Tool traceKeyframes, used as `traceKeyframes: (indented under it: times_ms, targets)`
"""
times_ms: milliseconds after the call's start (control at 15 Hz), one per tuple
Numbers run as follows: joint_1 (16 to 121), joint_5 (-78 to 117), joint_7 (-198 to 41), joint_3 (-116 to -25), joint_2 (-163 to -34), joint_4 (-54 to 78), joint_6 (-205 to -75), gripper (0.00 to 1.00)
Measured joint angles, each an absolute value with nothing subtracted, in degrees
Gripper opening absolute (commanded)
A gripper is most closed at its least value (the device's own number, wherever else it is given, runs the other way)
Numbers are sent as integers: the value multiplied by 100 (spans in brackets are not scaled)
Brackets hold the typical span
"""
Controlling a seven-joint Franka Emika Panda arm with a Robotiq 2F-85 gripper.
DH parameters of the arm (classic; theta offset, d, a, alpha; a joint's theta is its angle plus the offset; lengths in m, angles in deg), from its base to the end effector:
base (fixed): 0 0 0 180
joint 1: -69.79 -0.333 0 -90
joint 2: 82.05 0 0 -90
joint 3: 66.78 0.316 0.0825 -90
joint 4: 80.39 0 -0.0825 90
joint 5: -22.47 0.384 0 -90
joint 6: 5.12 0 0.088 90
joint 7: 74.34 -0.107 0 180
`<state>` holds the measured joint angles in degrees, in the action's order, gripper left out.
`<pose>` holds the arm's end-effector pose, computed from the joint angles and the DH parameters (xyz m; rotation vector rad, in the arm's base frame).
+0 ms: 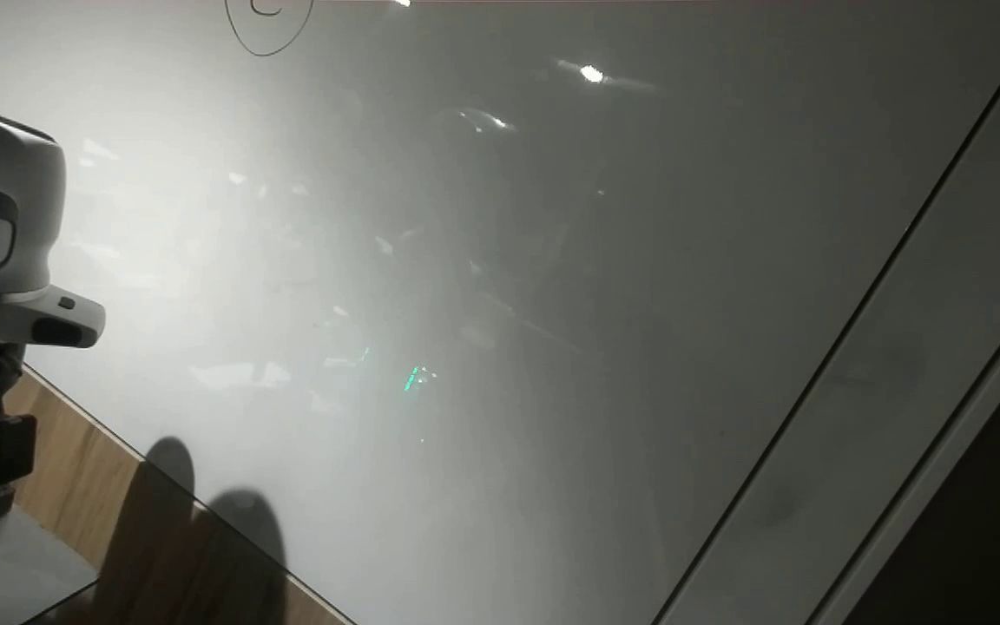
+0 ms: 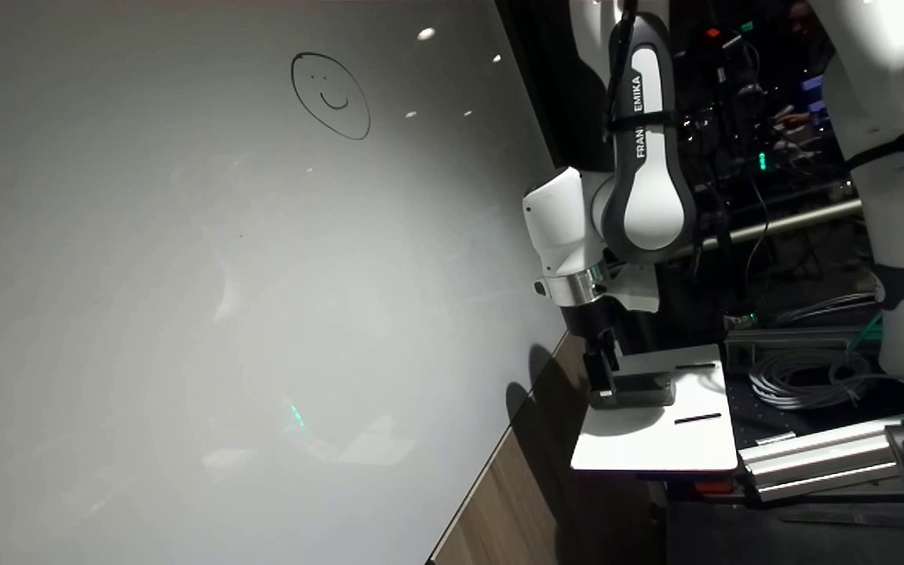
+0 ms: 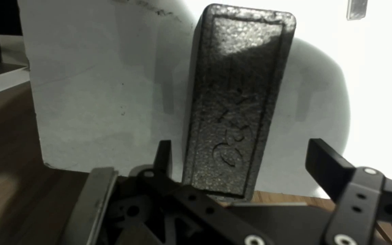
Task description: Erase the drawing on the white board
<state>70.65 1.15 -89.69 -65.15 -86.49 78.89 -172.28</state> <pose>0.3834 0.0280 0.1935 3.0537 0.1619 0.1096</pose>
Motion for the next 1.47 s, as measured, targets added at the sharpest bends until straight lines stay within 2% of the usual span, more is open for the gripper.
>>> traceKeyframes:
  times_ms: [133, 200, 333, 667, 1067, 1467]
  targets:
    - [7065, 115, -8969, -6515, -8694, 7888, -17289, 98]
    - [7065, 115, -8969, -6515, -8707, 7888, -17298, 77]
    - [7065, 115, -8974, -6516, -8712, 7886, -17300, 69]
    - [7069, 115, -8994, -6516, -8712, 7882, -17300, 31]
    - [7061, 123, -9000, -6474, -8708, 7854, -17300, 30]
    - [6948, 783, -8695, -5963, -8249, 7675, -17299, 30]
